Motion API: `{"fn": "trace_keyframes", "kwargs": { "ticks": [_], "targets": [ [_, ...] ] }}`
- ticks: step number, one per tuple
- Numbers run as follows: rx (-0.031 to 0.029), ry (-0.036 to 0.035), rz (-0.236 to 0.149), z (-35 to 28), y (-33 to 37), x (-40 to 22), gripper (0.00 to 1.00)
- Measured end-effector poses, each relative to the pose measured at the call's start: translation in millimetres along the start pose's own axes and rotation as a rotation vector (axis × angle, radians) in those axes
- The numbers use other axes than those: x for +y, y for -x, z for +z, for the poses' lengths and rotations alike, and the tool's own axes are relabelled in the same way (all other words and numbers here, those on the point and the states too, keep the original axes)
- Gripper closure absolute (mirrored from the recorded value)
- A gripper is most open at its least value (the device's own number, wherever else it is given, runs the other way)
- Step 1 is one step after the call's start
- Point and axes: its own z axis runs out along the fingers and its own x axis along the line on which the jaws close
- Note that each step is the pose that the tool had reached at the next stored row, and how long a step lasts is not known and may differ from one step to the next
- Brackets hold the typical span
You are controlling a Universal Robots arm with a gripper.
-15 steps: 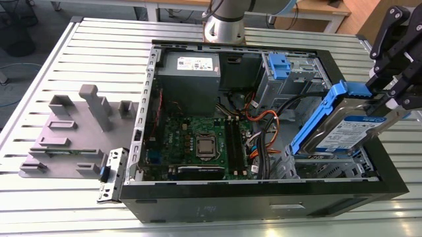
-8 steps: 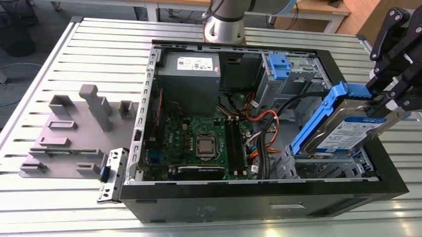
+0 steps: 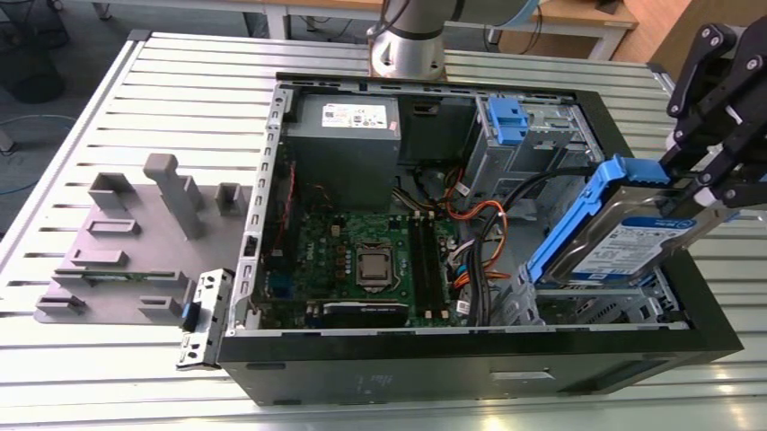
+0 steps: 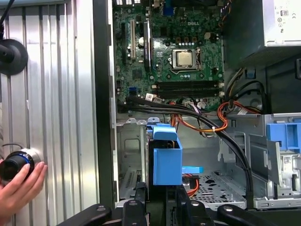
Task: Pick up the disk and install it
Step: 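Insert the disk into the insertion slot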
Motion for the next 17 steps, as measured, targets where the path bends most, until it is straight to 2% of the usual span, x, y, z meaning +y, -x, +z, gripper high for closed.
{"fn": "trace_keyframes", "kwargs": {
  "ticks": [6,17],
  "targets": [
    [0.0001,0.0000,0.000,8.8,-0.2,-0.1,0.65],
    [-0.0005,0.0000,0.000,28.8,-0.7,-0.5,0.65]
  ]
}}
